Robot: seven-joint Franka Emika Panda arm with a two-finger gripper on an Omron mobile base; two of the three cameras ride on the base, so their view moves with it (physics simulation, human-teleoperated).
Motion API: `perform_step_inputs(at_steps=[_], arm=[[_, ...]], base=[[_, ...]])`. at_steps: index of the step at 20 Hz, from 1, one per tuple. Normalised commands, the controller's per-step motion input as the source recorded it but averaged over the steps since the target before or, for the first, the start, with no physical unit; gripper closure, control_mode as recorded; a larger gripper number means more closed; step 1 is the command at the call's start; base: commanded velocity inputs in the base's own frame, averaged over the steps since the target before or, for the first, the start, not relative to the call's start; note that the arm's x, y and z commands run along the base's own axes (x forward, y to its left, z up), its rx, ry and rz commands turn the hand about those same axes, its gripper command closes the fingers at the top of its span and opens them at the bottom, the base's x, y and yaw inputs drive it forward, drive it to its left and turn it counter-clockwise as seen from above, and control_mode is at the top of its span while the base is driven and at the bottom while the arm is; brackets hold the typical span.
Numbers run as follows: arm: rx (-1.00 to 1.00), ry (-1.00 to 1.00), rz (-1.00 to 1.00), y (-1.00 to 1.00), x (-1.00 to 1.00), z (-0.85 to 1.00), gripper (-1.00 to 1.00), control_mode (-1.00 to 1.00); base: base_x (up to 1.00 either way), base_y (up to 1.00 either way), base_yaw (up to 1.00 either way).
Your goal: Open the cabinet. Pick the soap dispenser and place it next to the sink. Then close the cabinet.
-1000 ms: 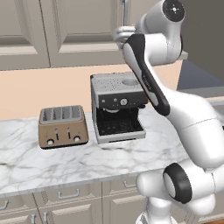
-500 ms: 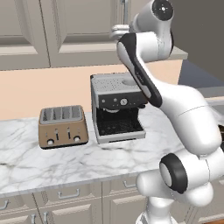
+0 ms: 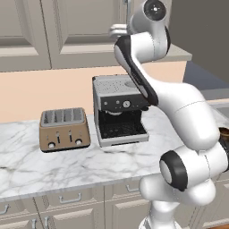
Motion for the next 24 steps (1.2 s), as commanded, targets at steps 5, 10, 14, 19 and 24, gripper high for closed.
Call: perform_step_inputs(at_steps=[5, 10, 14, 19, 24], arm=[[0.0, -0.01, 0.0, 0.03, 0.18, 0.0, -1.0, -1.0], [0.0, -0.02, 0.0, 0.0, 0.32, -0.09, -1.0, -1.0], [0.0, -0.01, 0.0, 0.0, 0.22, -0.08, -1.0, -1.0], [0.0, 0.0, 0.0, 0.0, 0.0, 0.0, 1.0, -1.0], [0.0, 0.0, 0.0, 0.0, 0.0, 0.0, 1.0, -1.0]], base=[[0.0, 0.0, 0.0], [0.0, 0.0, 0.0], [0.0, 0.0, 0.0], [0.0, 0.0, 0.0], [0.0, 0.0, 0.0]])
